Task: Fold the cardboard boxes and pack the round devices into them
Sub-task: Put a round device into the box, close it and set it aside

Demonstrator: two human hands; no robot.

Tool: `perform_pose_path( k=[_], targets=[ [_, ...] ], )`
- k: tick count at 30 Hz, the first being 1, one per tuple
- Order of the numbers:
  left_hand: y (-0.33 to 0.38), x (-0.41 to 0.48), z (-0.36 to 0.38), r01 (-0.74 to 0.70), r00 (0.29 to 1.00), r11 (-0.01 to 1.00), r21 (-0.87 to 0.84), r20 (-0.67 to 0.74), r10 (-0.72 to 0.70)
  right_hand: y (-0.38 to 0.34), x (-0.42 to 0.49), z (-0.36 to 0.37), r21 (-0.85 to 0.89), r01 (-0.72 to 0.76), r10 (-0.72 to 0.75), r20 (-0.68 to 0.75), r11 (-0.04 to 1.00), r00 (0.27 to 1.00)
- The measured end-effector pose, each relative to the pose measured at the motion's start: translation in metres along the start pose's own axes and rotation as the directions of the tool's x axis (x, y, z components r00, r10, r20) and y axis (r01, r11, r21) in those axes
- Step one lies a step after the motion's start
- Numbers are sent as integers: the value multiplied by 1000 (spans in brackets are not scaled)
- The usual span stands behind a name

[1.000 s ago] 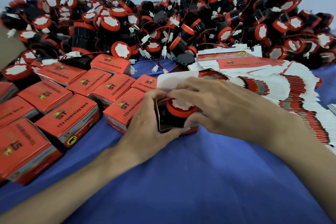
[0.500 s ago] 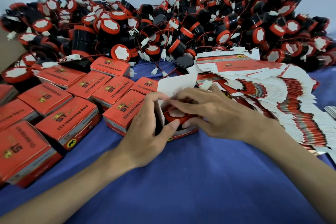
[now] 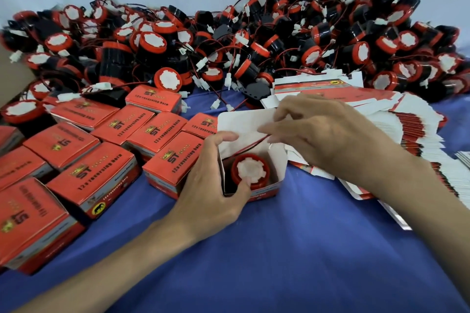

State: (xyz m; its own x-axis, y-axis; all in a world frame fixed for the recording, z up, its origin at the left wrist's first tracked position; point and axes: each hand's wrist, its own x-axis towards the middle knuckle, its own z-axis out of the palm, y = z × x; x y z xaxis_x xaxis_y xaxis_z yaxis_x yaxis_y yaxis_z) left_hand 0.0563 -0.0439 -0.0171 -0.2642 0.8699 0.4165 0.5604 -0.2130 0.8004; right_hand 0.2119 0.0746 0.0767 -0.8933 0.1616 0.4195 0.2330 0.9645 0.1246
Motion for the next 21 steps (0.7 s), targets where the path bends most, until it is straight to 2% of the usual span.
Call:
perform_pose_path(
  k=[3, 5, 8, 12, 14, 18, 21],
  targets=[
    [-3, 1, 1, 7, 999, 1000, -8, 52, -7, -23, 4, 8, 108, 76, -54, -186, 991, 981],
    [-3, 3, 1, -19, 996, 1000, -4, 85, 19, -40, 4, 18, 89, 78, -59, -199, 993, 978],
    [-2, 3, 0, -24, 994, 997, -70, 107, 31, -43, 4, 23, 3, -29, 29, -128, 1000, 991],
    [-1, 3, 0, 27, 994, 992, -126, 106, -14, -33, 3, 28, -119, -253, 265, 103, 960, 959],
    [-1, 3, 0, 35, 995, 991, -131, 95, -23, -35, 3, 28, -106, -259, 272, 145, 960, 951],
    [0, 3, 0, 28, 996, 993, -117, 83, -18, -36, 6, 21, -107, -226, 249, 343, 968, 906],
    [0, 2, 0, 29, 997, 995, -100, 78, -21, -37, 6, 18, -176, -258, 308, 386, 950, 870]
  ],
)
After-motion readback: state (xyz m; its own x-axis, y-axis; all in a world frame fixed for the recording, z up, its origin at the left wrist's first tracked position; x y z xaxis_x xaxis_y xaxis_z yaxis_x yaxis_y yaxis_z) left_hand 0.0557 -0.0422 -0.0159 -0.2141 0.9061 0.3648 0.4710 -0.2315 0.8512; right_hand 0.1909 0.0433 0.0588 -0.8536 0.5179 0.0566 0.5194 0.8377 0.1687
